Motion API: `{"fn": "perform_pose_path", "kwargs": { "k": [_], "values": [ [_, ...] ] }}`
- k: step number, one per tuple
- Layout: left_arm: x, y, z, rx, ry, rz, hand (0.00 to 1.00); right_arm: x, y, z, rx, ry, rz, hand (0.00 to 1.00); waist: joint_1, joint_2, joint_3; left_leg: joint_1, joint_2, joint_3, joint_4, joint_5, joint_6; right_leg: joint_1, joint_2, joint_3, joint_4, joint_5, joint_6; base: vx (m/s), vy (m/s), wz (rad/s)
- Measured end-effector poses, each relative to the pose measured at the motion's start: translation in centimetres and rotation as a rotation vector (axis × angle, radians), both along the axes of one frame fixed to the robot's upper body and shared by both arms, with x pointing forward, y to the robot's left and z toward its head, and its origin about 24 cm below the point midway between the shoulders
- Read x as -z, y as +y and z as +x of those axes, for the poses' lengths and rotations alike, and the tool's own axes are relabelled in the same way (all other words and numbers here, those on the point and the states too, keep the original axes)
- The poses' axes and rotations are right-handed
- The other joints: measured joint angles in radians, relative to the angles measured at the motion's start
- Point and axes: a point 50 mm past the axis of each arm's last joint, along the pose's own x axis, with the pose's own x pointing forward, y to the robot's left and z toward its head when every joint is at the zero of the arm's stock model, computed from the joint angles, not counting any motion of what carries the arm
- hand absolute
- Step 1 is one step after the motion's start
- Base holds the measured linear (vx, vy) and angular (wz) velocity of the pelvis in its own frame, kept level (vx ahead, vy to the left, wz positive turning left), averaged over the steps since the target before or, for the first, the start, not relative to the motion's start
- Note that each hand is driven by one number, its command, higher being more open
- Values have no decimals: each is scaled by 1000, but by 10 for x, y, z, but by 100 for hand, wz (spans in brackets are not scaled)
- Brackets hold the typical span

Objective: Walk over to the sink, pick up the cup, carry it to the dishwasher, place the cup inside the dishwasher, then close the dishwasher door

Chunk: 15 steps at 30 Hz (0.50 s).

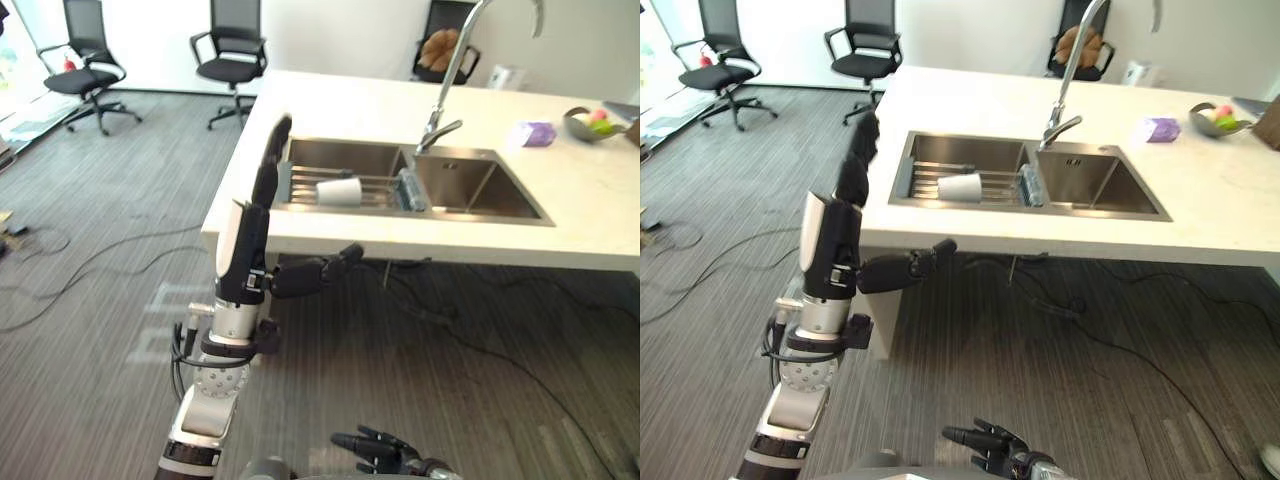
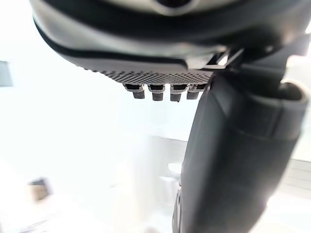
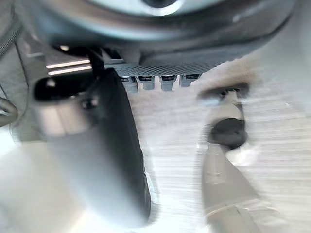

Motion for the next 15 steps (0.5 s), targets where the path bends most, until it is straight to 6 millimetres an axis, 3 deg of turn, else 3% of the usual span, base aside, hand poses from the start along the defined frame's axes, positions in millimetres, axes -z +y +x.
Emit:
{"fn": "perform_pose_path", "kwargs": {
  "k": [2, 3, 4, 5, 6, 7, 8, 9, 10, 15],
  "values": [
    [0, -6, 0, 15, -13, 55, 100, -3, -1, 7, 15, -35, -7, 100, -18, 15, -3, 78, 20, -2, -57, 1, -5, -86, -1, -89, -44, -124, -18, 358, 42, -2],
    [-2, -10, 1, 39, -19, 88, 100, -4, -1, 12, 37, -51, -9, 100, -26, 18, -1, 110, 35, -6, -85, -1, -22, -136, -2, -140, -149, -171, -20, 327, -10, 2],
    [-3, -12, 2, 51, -20, 106, 100, -5, -1, 14, 47, -57, -14, 100, -27, 21, 1, 123, 45, -6, -94, -7, -34, -153, -2, -164, -220, -181, -22, 400, -121, 0],
    [-5, -14, 6, 63, -15, 143, 100, -5, -1, 16, 64, -64, -19, 100, -27, 28, 5, 147, 66, -4, -99, -23, -62, -167, 6, -204, -393, -182, -27, 269, -130, -8],
    [-6, -13, 8, 59, -1, 165, 100, -5, 1, 16, 62, -59, -27, 100, -28, 27, 4, 173, 83, 4, -99, -43, -93, -152, 33, -215, -616, -133, -35, 419, -224, -13],
    [-6, -11, 9, 53, 9, 170, 100, -4, 3, 14, 57, -54, -32, 100, -28, 21, 1, 185, 85, 8, -98, -56, -111, -140, 49, -200, -738, -62, -46, 389, -225, -26],
    [-2, -9, 12, 37, 51, 164, 100, -4, 2, 14, 52, -58, -49, 100, -29, 48, -10, 202, 114, 12, -86, -79, -134, -127, 97, -155, -821, 35, -26, 481, -256, -36],
    [1, -12, 16, 32, 98, 156, 100, -4, -3, 14, 36, -53, -75, 100, -30, 81, -23, 196, 156, 21, -75, -74, -143, -112, 145, -116, -867, 41, -34, 415, -205, -50],
    [0, -13, 18, 27, 114, 155, 100, -4, -6, 15, 23, -52, -87, 100, -28, 99, -22, 197, 175, 22, -73, -73, -144, -111, 173, -105, -882, 40, -34, 325, -161, -47],
    [10, -17, 36, -12, 254, 170, 100, -4, -11, 16, -19, -25, -101, 100, -46, 112, -12, 213, 209, 0, -27, -7, -172, -39, 209, -111, -934, 19, -58, 248, -156, -8]
  ]
}}
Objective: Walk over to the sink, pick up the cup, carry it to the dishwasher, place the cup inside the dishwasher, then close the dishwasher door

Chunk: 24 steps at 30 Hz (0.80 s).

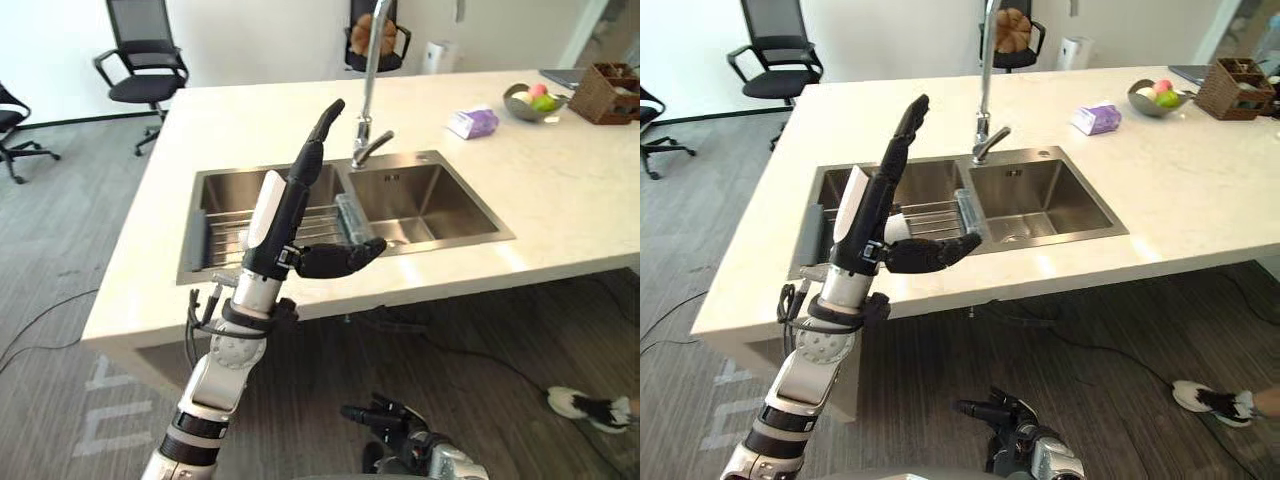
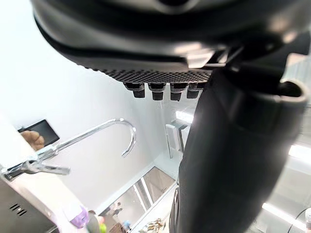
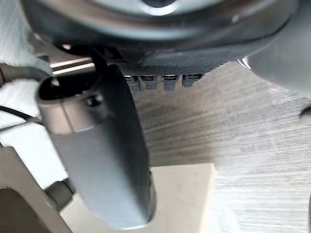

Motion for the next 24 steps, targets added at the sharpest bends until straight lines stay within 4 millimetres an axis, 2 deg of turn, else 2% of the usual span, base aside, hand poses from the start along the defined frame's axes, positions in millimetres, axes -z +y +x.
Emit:
{"fn": "perform_pose_path", "kwargs": {
  "k": [2, 4, 5, 6, 7, 8, 9, 10, 11, 12, 14, 15, 19, 24],
  "values": [
    [6, 4, 4, -40, 59, 14, 100, 1, -2, -4, -28, 18, 6, 100, 10, 2, 1, -17, 10, -16, 79, 7, 6, 33, 2, -5, -8, -22, -2, 140, -106, 14],
    [10, 8, 6, -67, 95, 26, 100, 2, -4, -7, -51, 24, 8, 100, 20, 3, 2, -105, 32, -45, 255, 20, 25, 53, 2, -27, -17, -41, -4, 50, -88, 32],
    [13, 10, 8, -85, 122, 35, 100, 3, -6, -9, -57, 34, 11, 100, 28, 5, 3, -181, 56, -53, 396, 61, 70, 78, 7, -45, -42, -47, -4, 56, -91, 41],
    [16, 14, 10, -104, 148, 49, 100, 3, -6, -11, -70, 48, 15, 100, 29, 3, 5, -240, 82, -57, 508, 126, 76, 114, 8, -61, -76, -52, -14, 72, -91, 40],
    [18, 15, 11, -110, 164, 59, 100, 4, -7, -13, -71, 57, 19, 100, 30, -2, 8, -255, 95, -56, 540, 115, 74, 131, 7, -68, -89, -51, -15, 130, -95, 39],
    [22, 19, 13, -117, 193, 85, 100, 4, -9, -15, -71, 72, 27, 100, 27, 0, 6, -268, 102, -39, 522, 53, 63, 156, 5, -83, -111, -47, -22, 144, -56, 31],
    [23, 22, 15, -113, 213, 122, 100, 5, -13, -17, -53, 83, 37, 100, 28, 1, 5, -268, 85, -21, 418, 1, 58, 169, -3, -91, -127, -42, -24, 121, -35, 26],
    [22, 24, 16, -108, 221, 143, 100, 5, -15, -18, -44, 86, 39, 100, 29, 1, 4, -261, 68, -15, 339, -9, 55, 170, -10, -94, -132, -37, -18, 98, 42, 20],
    [20, 26, 20, -95, 230, 183, 100, 4, -18, -18, -28, 87, 53, 100, 26, 5, 0, -247, 35, -3, 147, 22, 53, 168, -17, -104, -136, -31, -8, 96, 87, 20],
    [16, 26, 24, -80, 232, 215, 100, 4, -20, -18, -23, 92, 63, 100, 26, 21, -9, -224, 16, 4, 11, 68, 37, 162, -14, -106, -137, -31, 2, 127, 107, 20],
    [11, 28, 33, -59, 249, 265, 100, 4, -19, -17, -16, 105, 73, 100, 26, 18, -14, -170, -3, 4, -123, 89, 22, 148, -17, -105, -139, -29, 12, 92, 109, 6],
    [11, 31, 36, -44, 282, 269, 100, 4, -18, -17, -8, 111, 81, 100, 25, 9, -16, -163, -17, 7, -154, 108, 30, 141, -27, -102, -139, -27, 16, 69, 112, -1],
    [30, 46, 53, -1, 496, 301, 100, 3, -20, -16, 14, 132, 93, 100, 7, 9, -17, -136, -52, 2, -198, 120, 44, 160, -45, -105, -157, -22, 26, 32, 65, 5],
    [47, 70, 68, -61, 644, 368, 100, 3, -20, -15, 14, 139, 96, 100, -1, 9, -17, -121, -58, -2, -233, 137, 46, 166, -45, -109, -166, -18, 30, -2, 12, 4]
  ]
}}
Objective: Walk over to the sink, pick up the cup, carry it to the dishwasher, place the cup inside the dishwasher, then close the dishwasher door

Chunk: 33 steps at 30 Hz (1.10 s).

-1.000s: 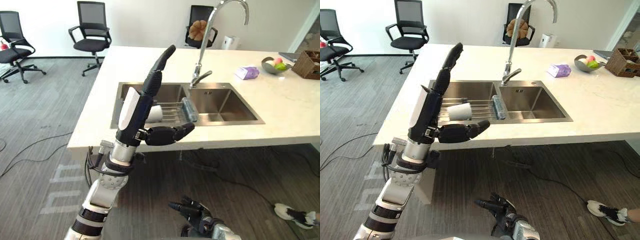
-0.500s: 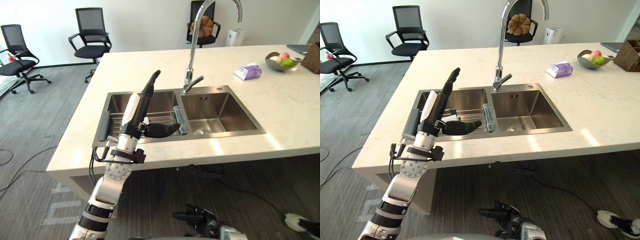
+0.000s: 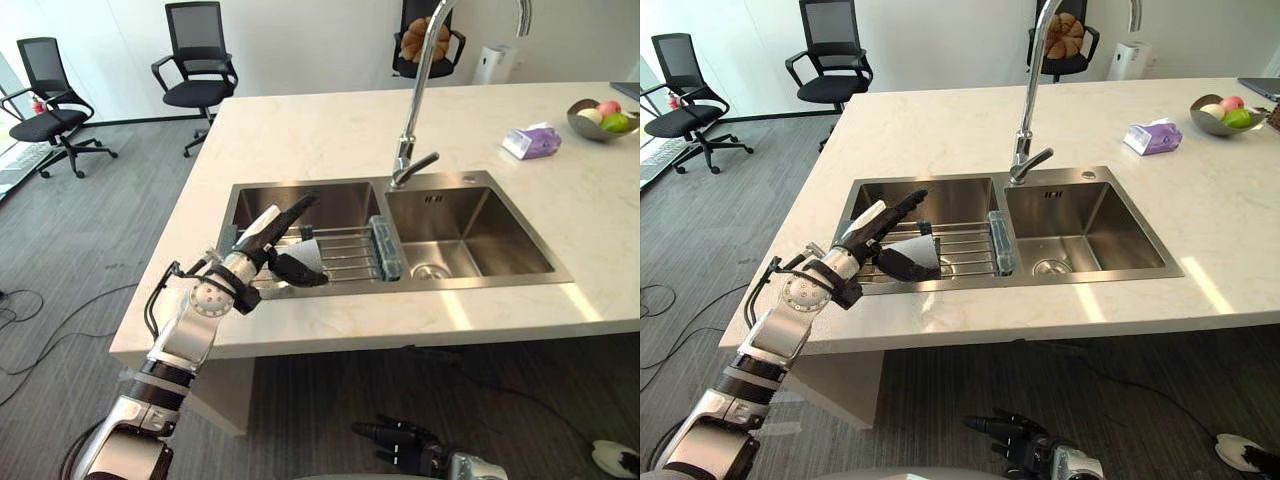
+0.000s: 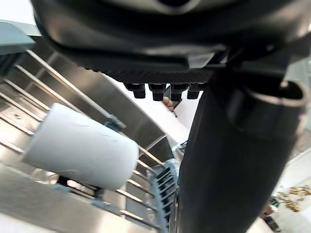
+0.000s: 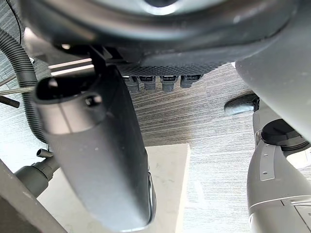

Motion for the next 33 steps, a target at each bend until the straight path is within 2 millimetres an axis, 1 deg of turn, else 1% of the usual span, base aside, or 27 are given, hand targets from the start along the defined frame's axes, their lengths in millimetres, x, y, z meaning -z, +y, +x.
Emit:
{"fn": "perform_pose_path", "kwargs": {
  "k": [2, 4, 6, 9, 10, 12, 19, 24, 25, 27, 29, 33],
  "values": [
    [5, 10, 3, -32, 45, 26, 100, 0, 0, 0, 0, 1, 1, 100, -1, 0, 0, 8, 2, 0, -13, 6, -3, 2, 4, 1, 0, 0, 0, -31, -21, -1],
    [10, 15, 5, -54, 73, 33, 100, 0, 0, 0, 1, 2, 1, 100, -3, 0, 0, 13, 3, 0, -14, 6, -3, 5, 6, 1, 0, 0, -1, 0, 0, 0],
    [16, 23, 11, -97, 124, 52, 100, 0, 0, 0, -1, 2, 1, 100, -4, -1, 0, 19, 3, 7, -22, 9, -5, 5, 8, 8, 1, 3, -2, -41, -8, -7],
    [15, 31, 18, -133, 145, 73, 100, 0, 1, 1, -21, 1, -1, 100, -8, -5, 2, 30, 2, 19, -31, 11, -5, 5, 9, 21, 0, 6, -2, -29, 2, -13],
    [15, 32, 19, -138, 143, 75, 100, 0, 2, 1, -24, 0, -1, 100, -10, -6, 3, 33, 2, 22, -32, 11, -5, 5, 9, 24, 0, 7, -1, -19, 8, -11],
    [8, 34, 22, -145, 125, 82, 100, -1, 4, 3, -17, -8, 10, 100, -28, -14, 7, 36, 0, 26, -36, 11, -5, 5, 9, 28, 0, 7, -1, -4, 6, -7],
    [-2, 38, 35, -197, 110, 92, 100, -1, 6, 6, -9, -24, 21, 100, -55, -23, 9, 58, 0, 57, -50, 10, -7, 4, 15, 58, -2, 8, 0, 11, 6, -12],
    [4, 38, 36, -203, 133, 100, 100, -2, 8, 8, -10, -37, 23, 100, -73, -28, 13, 64, 0, 66, -50, 5, -10, 3, 17, 68, -2, 8, 0, -15, -3, -8],
    [8, 40, 35, -214, 152, 102, 100, -2, 8, 9, -10, -43, 24, 100, -81, -30, 14, 66, 1, 71, -50, 4, -11, 3, 18, 73, -2, 9, 1, -27, -7, -9],
    [16, 43, 34, -237, 188, 128, 100, -3, 8, 9, -10, -47, 25, 100, -86, -31, 15, 72, 3, 83, -49, 0, -12, 2, 22, 86, -2, 9, 1, -20, -4, -17],
    [21, 46, 34, -248, 203, 166, 100, -3, 9, 10, -11, -58, 29, 100, -95, -34, 17, 74, 5, 89, -49, -1, -14, 0, 25, 90, -2, 10, 1, -27, -17, -11],
    [19, 48, 35, -248, 209, 235, 100, -4, 9, 11, -12, -67, 35, 100, -99, -40, 23, 81, 11, 108, -48, -6, -20, 0, 34, 105, -3, 10, 1, -15, -19, -11]
  ]
}}
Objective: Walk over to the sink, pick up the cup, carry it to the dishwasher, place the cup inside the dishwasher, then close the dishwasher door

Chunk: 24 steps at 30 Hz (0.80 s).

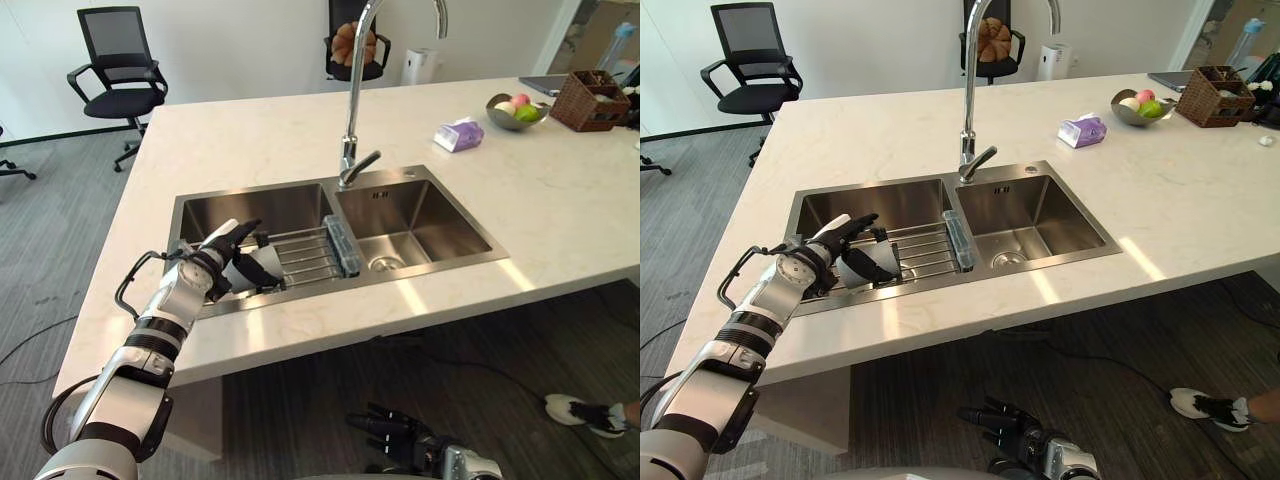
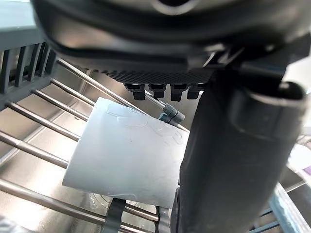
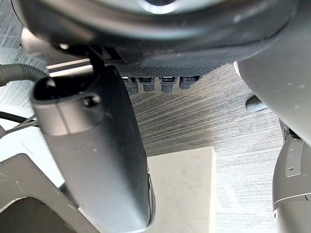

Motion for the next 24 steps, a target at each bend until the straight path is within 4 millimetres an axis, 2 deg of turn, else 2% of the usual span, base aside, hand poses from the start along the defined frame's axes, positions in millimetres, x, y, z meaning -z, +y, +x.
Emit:
{"fn": "perform_pose_path", "kwargs": {
  "k": [3, 16, 24],
  "values": [
    [1, 5, 2, -16, 22, 21, 100, -1, 0, 1, -1, -10, 2, 100, -14, 1, 1, 0, 3, 9, 7, -9, -3, 0, 4, 8, -4, 0, 0, 3, -11, -10],
    [-7, 12, 8, -4, 58, 104, 100, -3, -4, 2, 17, -29, 9, 100, -33, 2, 8, 0, 8, 12, 15, -17, -6, 3, 5, 11, -9, -1, 0, -17, -7, -1],
    [-14, 17, 8, 4, 33, 68, 100, -3, -12, 1, 28, -31, -1, 100, -33, 2, 14, -4, 11, 7, 15, -18, -7, 3, 5, 4, -11, -1, 1, -9, -5, 1]
  ]
}}
